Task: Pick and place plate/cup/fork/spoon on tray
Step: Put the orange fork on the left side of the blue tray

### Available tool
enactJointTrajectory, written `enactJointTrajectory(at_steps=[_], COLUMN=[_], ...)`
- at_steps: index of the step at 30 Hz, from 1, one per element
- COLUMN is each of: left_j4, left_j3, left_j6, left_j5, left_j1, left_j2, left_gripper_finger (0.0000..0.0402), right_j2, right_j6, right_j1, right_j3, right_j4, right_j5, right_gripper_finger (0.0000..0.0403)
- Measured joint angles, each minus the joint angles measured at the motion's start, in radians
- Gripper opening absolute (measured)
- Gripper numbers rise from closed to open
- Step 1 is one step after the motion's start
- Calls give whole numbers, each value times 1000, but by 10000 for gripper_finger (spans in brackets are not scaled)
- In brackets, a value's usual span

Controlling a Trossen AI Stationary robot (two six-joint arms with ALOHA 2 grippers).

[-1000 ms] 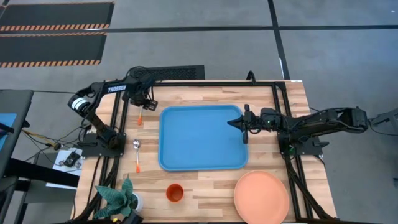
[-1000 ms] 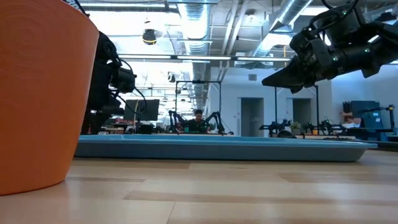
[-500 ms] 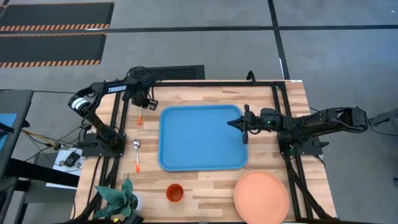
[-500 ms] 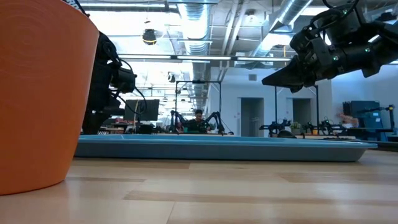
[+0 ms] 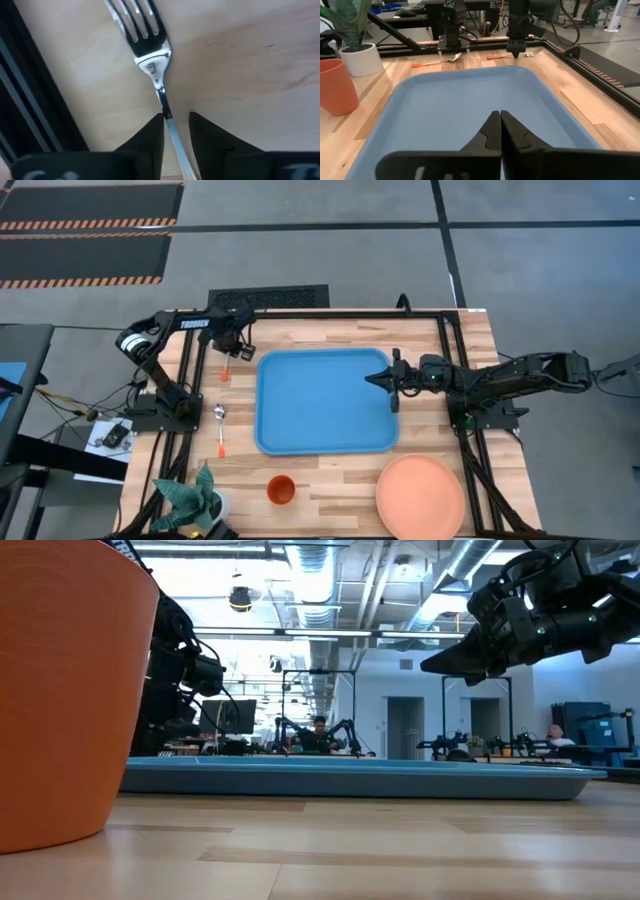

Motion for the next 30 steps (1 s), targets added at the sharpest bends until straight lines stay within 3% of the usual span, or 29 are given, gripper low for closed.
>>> enactJointTrajectory(at_steps=[7,14,19,25,30], left_j4=[-4,-8,-48,-79,-74], left_j3=[2,2,-2,-2,0], left_j6=[20,14,-42,-194,-437], left_j5=[25,32,95,129,148], left_j1=[0,0,-13,-80,-253], left_j2=[1,-1,-41,-183,-328], left_gripper_finger=[9,3,2,1,1], right_j2=[0,0,0,0,0], right_j6=[-1,7,3,2,15], right_j1=[-1,7,36,46,47], right_j3=[0,0,0,0,0], right_j4=[2,1,2,13,11], right_j5=[0,0,0,0,0], right_gripper_finger=[8,8,8,8,8])
